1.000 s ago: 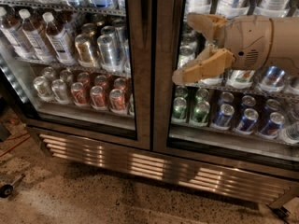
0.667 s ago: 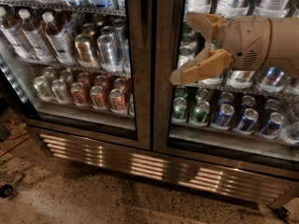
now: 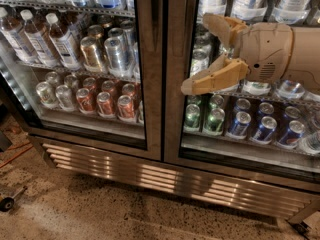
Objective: Open right fridge door
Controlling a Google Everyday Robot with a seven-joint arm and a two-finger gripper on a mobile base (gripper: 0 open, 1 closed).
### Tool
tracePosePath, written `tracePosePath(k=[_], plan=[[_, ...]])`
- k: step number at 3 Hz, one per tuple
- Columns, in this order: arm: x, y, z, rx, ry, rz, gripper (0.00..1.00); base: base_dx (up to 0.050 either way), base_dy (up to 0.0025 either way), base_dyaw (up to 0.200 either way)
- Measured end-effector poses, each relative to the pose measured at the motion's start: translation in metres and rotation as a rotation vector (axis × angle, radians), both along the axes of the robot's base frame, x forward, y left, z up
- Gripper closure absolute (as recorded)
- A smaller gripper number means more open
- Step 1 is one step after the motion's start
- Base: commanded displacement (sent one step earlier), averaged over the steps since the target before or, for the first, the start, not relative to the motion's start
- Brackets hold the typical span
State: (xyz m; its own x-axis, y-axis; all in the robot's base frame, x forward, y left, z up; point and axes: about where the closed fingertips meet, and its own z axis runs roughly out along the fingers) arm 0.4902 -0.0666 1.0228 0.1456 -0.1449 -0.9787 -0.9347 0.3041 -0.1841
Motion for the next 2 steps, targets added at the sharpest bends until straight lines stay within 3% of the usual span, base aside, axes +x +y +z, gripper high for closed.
tracePosePath(k=[1, 2], plan=[[0.005, 0.004, 0.002, -0.008, 0.013, 0.005, 0.0, 0.0, 0.0, 0.0], [0.024, 0.009, 0.009, -0.007, 0.034, -0.049, 0.0, 0.0, 0.0, 0.0]])
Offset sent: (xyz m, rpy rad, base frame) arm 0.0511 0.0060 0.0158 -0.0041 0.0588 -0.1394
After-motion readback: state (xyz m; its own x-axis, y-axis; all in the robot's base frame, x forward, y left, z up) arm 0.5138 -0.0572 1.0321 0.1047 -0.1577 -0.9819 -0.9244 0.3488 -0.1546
